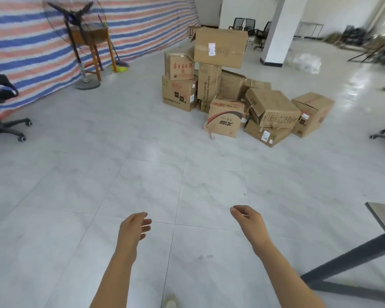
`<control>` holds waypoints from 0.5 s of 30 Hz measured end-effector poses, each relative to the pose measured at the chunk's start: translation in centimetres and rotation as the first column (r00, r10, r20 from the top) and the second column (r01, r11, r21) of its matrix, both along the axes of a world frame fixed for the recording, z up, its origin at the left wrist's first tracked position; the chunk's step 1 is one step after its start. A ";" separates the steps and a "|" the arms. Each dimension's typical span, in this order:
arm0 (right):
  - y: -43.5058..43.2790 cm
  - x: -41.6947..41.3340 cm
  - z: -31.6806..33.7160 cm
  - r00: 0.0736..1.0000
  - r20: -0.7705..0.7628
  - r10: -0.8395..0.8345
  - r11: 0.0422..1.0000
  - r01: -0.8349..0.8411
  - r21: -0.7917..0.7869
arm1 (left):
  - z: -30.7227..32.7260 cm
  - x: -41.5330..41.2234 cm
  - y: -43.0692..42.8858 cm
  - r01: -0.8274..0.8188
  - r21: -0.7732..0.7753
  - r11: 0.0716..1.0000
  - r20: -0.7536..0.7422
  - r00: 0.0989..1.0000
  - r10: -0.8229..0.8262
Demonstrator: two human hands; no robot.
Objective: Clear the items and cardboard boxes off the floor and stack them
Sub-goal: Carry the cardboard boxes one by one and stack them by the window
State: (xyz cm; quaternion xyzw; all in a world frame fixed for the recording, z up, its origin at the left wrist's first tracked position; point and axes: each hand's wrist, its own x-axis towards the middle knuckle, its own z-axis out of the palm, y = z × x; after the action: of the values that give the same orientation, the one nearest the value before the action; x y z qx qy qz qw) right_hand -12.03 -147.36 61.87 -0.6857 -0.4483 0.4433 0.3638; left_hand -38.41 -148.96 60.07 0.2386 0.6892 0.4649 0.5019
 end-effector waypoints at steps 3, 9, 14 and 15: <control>4.7 -2.6 0.0 1.000 0.002 0.021 1.000 -0.021 -0.017 | 0.0 -3.3 4.4 -0.065 0.020 0.998 0.026 0.998 0.065; 8.3 -6.6 -4.6 0.996 0.014 0.092 0.979 -0.088 -0.182 | -3.3 -3.2 9.3 0.037 -0.115 0.993 0.064 0.998 -0.030; 12.9 -7.8 -7.1 0.993 0.037 0.108 0.957 -0.094 -0.274 | -5.0 -2.9 13.9 0.116 -0.223 0.968 0.065 0.992 -0.104; 14.5 -8.0 -7.3 0.994 0.030 0.106 0.956 -0.094 -0.278 | -5.1 -3.1 15.3 0.110 -0.232 0.966 0.054 0.993 -0.100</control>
State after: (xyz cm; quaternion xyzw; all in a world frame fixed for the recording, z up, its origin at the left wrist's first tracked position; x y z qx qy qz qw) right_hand -20.04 -132.85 54.59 -0.7160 -0.4243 0.5038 0.2314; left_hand -41.52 -133.62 54.93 0.2040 0.7149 0.3578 0.5651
